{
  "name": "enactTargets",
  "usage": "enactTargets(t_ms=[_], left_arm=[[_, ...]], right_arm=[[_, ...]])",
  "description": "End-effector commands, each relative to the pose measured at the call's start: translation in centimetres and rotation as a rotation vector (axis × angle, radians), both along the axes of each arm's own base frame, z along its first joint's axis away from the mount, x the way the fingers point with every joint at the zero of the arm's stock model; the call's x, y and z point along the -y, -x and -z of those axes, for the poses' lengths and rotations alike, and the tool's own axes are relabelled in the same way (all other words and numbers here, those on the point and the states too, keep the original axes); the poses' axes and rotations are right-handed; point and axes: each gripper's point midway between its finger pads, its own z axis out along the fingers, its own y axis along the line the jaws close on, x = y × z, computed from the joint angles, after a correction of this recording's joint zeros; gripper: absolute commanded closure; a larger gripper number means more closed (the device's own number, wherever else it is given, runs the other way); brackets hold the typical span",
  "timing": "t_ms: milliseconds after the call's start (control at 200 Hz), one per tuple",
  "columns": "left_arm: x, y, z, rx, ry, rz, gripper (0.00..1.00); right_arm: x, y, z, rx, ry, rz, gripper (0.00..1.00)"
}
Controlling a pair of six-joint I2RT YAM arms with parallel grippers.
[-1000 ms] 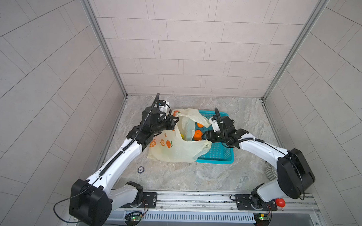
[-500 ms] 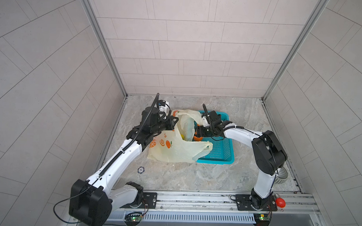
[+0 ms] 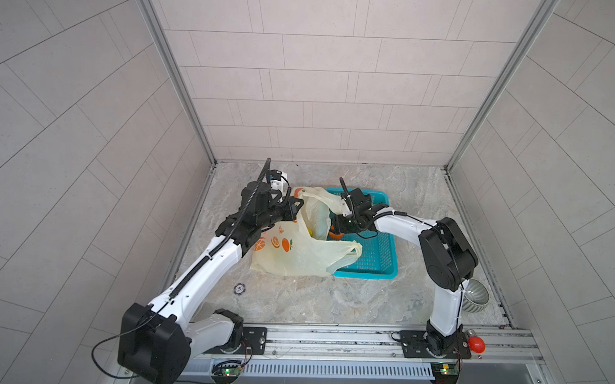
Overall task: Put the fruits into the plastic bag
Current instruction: 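Grasp the large orange with the right gripper and lift it, then carry the orange into the bag and open the right gripper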
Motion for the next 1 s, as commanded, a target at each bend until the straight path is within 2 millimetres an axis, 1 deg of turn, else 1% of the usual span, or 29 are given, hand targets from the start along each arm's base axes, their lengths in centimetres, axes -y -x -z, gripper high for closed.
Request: enactTargets(t_ms=[0, 155, 260, 425, 540, 641, 716, 776, 856, 931, 996], left_arm=[[0.0, -0.1, -0.3, 0.012, 0.010, 0.005, 1.00], [0.0, 0.0, -0.4, 0.015, 0.009, 0.006, 1.00], [0.0, -0.1, -0.5, 0.019, 0.007, 0.005, 1.00], [0.0, 0.0, -0.6, 0.017, 0.010, 0.007, 1.00], [0.0, 0.1, -0.6, 0.016, 0.010, 0.009, 1.00], [0.0, 0.2, -0.6, 0.015, 0.007, 0.009, 1.00], [0.0, 0.1, -0.4, 0.012, 0.004, 0.006, 1.00], [0.0, 0.0, -0.3, 0.010, 0.003, 0.005, 1.00], [0.0, -0.1, -0.3, 0.013, 0.004, 0.003, 1.00], [0.0, -0.2, -0.3, 0.010, 0.007, 0.000, 1.00], [0.0, -0.3, -0.3, 0.008, 0.007, -0.003, 1.00]], right_arm=[[1.3, 0.5, 0.8, -0.005, 0.078, 0.013, 0.44], [2.9, 1.0, -0.8, 0.042, 0.097, 0.039, 0.58], [4.4, 1.1, -2.2, 0.069, 0.100, 0.086, 0.64], [7.4, 2.1, -3.8, 0.090, 0.085, 0.179, 0.63], [10.1, 3.1, -4.9, 0.102, 0.068, 0.264, 0.63], [13.0, 3.8, -6.7, 0.154, 0.069, 0.359, 0.63], [14.3, 4.0, -8.9, 0.234, 0.079, 0.387, 0.63], [13.9, 3.9, -11.1, 0.297, 0.038, 0.371, 0.63], [11.9, 3.7, -14.5, 0.369, -0.066, 0.303, 0.63], [8.9, 3.9, -17.5, 0.431, -0.155, 0.197, 0.62], [5.4, 4.7, -19.7, 0.481, -0.234, 0.074, 0.61]])
